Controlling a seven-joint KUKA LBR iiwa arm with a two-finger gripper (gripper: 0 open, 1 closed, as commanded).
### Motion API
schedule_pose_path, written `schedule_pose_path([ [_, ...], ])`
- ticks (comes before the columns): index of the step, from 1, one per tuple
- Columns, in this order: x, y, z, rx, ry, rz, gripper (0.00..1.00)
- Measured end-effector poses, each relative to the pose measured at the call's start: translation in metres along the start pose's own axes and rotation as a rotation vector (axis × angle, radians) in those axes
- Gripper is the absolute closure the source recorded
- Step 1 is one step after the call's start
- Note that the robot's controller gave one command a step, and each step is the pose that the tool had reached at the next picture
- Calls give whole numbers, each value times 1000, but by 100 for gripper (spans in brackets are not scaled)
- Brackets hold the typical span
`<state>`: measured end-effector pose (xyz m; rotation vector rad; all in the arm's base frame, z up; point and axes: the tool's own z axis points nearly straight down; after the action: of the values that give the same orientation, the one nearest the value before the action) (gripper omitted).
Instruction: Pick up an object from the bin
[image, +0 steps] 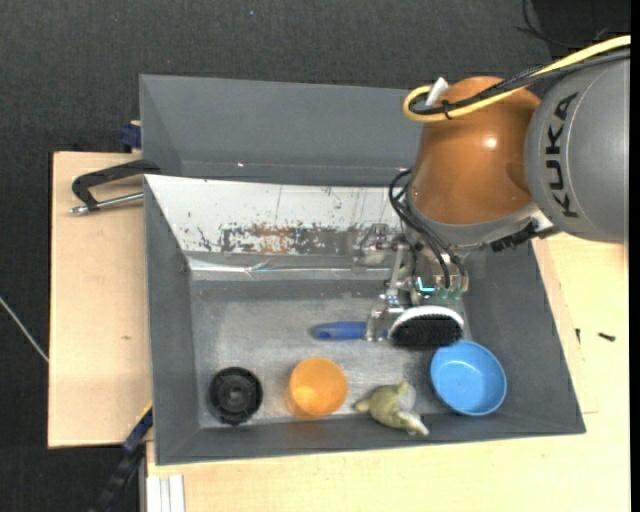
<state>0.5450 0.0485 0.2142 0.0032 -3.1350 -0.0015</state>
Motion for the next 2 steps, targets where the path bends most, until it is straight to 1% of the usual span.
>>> schedule_pose_path([
  [1,6,-8,137,6,-44,-511,0],
  [2,9,-6,139,2,-33,-514,100],
])
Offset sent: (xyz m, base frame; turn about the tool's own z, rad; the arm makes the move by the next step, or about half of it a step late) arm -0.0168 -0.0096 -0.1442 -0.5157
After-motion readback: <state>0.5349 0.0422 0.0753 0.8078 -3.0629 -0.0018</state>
